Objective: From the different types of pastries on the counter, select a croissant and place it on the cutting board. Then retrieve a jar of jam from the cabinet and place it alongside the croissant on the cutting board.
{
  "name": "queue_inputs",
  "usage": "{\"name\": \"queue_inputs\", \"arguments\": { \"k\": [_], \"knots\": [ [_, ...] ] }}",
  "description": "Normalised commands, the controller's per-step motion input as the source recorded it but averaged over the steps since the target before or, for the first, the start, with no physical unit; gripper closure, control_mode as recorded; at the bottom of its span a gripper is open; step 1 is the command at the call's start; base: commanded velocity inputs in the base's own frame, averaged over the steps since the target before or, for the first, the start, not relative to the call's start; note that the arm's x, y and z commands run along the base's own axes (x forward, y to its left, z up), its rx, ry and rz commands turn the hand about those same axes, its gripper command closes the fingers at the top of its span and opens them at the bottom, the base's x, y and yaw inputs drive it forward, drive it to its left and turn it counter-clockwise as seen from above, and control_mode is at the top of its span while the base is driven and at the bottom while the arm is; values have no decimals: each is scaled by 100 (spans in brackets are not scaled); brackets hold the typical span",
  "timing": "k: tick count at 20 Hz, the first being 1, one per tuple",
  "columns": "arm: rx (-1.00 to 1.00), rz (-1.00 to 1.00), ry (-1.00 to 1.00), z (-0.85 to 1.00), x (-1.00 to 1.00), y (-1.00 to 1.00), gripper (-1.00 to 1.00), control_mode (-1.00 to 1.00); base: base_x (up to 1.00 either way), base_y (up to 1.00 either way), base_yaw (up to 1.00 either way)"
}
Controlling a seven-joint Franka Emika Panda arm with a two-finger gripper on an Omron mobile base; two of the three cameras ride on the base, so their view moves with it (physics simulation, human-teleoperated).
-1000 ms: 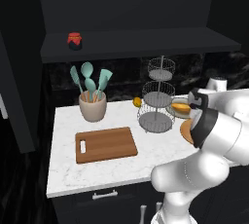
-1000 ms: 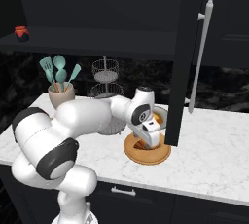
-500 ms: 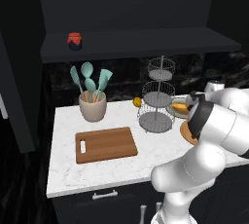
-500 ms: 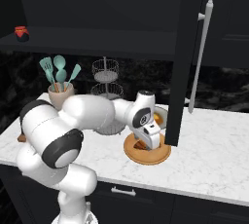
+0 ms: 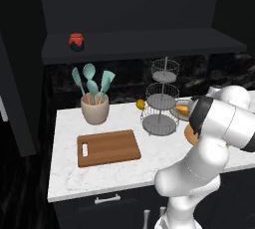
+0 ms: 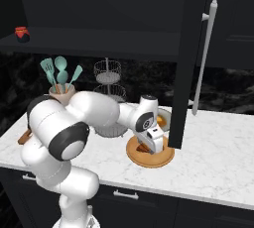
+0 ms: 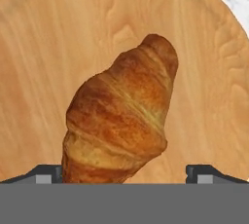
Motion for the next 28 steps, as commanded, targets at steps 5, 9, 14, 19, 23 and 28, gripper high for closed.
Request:
{"name": "queue_inputs", "arguments": {
  "k": [5, 9, 14, 19, 23, 28],
  "knots": [
    [0, 0, 0, -17, 20, -3, -100, -100, 0, 0, 0],
    [0, 0, 0, -22, 8, -7, -100, -100, 0, 0, 0],
    [0, 0, 0, -15, 3, 0, 100, -100, 0, 0, 0],
    [3, -4, -10, 45, 0, 11, 100, -100, 0, 0, 0],
    [0, 0, -13, 21, -16, 61, 100, -100, 0, 0, 0],
    [7, 0, 0, -15, -4, 22, 100, -100, 0, 0, 0]
  ]
}}
